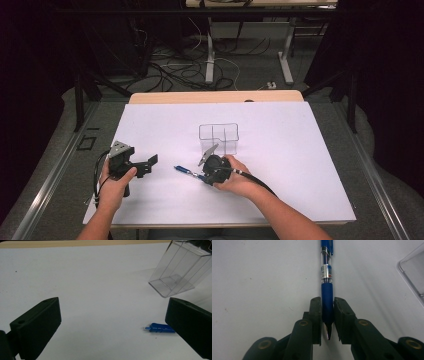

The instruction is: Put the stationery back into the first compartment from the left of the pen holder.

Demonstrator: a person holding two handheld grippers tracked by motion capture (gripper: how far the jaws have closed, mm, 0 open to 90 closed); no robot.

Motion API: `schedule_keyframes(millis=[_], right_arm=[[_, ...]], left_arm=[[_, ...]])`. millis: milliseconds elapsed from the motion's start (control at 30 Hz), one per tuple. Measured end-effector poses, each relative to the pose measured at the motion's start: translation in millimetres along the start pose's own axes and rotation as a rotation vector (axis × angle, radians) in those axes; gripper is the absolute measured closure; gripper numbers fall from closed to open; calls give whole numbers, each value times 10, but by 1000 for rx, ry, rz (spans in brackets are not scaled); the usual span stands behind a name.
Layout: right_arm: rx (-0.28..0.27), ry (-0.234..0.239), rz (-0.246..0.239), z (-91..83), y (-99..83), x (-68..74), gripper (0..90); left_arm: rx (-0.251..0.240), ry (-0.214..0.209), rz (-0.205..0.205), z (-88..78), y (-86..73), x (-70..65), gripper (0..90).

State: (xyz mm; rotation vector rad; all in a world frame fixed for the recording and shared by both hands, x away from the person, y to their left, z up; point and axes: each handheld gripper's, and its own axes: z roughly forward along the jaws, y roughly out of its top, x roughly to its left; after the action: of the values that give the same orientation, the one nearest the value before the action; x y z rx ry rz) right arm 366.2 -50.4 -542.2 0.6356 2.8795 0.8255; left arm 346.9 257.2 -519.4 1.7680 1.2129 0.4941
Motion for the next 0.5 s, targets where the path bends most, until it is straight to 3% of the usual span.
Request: schedule_keyframes(millis=[500], right_arm=[[-2, 5, 7, 1, -1, -5, 802]], left_arm=[[2, -1, 2, 3, -1, -2, 3]])
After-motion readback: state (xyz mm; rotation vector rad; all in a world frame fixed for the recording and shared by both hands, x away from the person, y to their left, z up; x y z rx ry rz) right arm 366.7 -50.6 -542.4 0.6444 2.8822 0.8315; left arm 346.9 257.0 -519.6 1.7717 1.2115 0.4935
